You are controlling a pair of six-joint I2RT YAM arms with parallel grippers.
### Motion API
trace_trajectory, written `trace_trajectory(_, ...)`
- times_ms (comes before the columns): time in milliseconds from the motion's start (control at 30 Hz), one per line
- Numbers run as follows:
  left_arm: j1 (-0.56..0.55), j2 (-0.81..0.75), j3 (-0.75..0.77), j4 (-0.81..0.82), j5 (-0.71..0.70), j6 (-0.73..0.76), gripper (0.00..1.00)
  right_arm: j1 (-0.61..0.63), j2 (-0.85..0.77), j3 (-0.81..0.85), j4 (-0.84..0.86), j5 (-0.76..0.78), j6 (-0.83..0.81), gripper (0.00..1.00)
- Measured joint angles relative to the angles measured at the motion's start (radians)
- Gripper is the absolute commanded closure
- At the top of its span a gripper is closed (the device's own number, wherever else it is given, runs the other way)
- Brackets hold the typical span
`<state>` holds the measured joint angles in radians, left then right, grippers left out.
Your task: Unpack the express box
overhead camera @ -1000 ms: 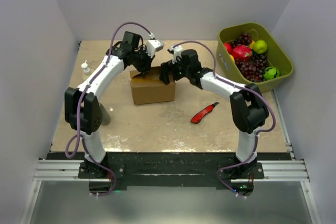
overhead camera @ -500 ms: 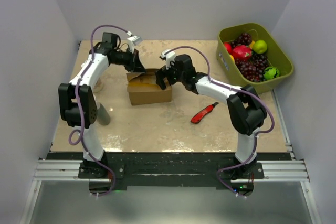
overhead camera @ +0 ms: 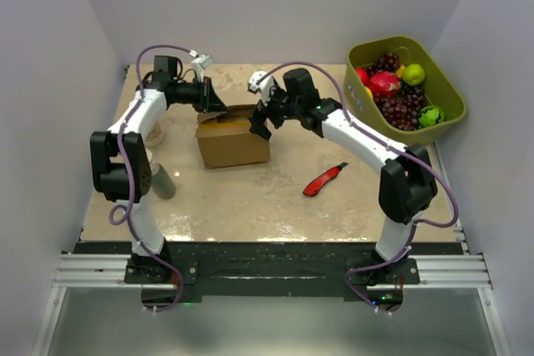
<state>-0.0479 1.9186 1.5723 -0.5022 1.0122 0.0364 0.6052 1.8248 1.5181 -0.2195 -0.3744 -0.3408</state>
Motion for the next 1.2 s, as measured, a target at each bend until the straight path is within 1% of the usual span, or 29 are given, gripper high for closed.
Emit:
trace_trajectory(133,0.014,-0.004,-0.009,0.038,-0.037,-0.039,1.00,0.003,-0.002,0.093,-0.121,-0.153,-0.079,0.05)
trace_trajectory(300,0.014,-0.025,-0.027,0.054,-0.076,-0.067,1.00,0.011,0.101,0.244,-0.252,-0.269,-0.133,0.04)
trace_trajectory(433,0.008,-0.041,-0.032,0.057,-0.089,-0.074,1.00,0.018,0.199,0.325,-0.344,-0.301,-0.167,0.03)
trace_trajectory(567,-0.006,-0.047,-0.034,0.058,-0.109,-0.076,1.00,0.022,0.255,0.359,-0.374,-0.296,-0.196,0.04)
trace_trajectory(633,-0.011,-0.049,-0.043,0.060,-0.115,-0.076,1.00,0.026,0.263,0.359,-0.380,-0.289,-0.214,0.05)
trace_trajectory(667,-0.011,-0.049,-0.048,0.060,-0.116,-0.076,1.00,0.029,0.264,0.359,-0.382,-0.278,-0.224,0.08)
trace_trajectory(700,-0.013,-0.050,-0.050,0.060,-0.117,-0.074,0.95,0.035,0.264,0.359,-0.384,-0.265,-0.235,0.10)
trace_trajectory(767,-0.014,-0.056,-0.051,0.050,-0.125,-0.055,0.80,0.051,0.262,0.343,-0.371,-0.228,-0.269,0.13)
trace_trajectory(800,-0.014,-0.064,-0.052,0.031,-0.135,-0.039,0.68,0.059,0.259,0.323,-0.354,-0.208,-0.283,0.13)
trace_trajectory(833,-0.014,-0.070,-0.052,0.013,-0.142,-0.014,0.63,0.065,0.255,0.299,-0.332,-0.192,-0.292,0.13)
trace_trajectory(867,-0.016,-0.080,-0.053,-0.010,-0.153,0.013,0.53,0.071,0.246,0.263,-0.298,-0.179,-0.303,0.13)
trace_trajectory(967,-0.020,-0.145,-0.107,-0.030,-0.226,0.119,0.48,0.089,0.222,0.169,-0.226,-0.137,-0.317,0.13)
trace_trajectory(1033,-0.020,-0.201,-0.160,-0.031,-0.267,0.187,0.47,0.090,0.216,0.159,-0.204,-0.130,-0.313,0.13)
trace_trajectory(1167,-0.024,-0.276,-0.213,-0.053,-0.328,0.331,0.36,0.089,0.216,0.154,-0.174,-0.115,-0.297,0.13)
trace_trajectory(1200,-0.026,-0.283,-0.217,-0.057,-0.348,0.367,0.36,0.089,0.216,0.154,-0.170,-0.114,-0.294,0.13)
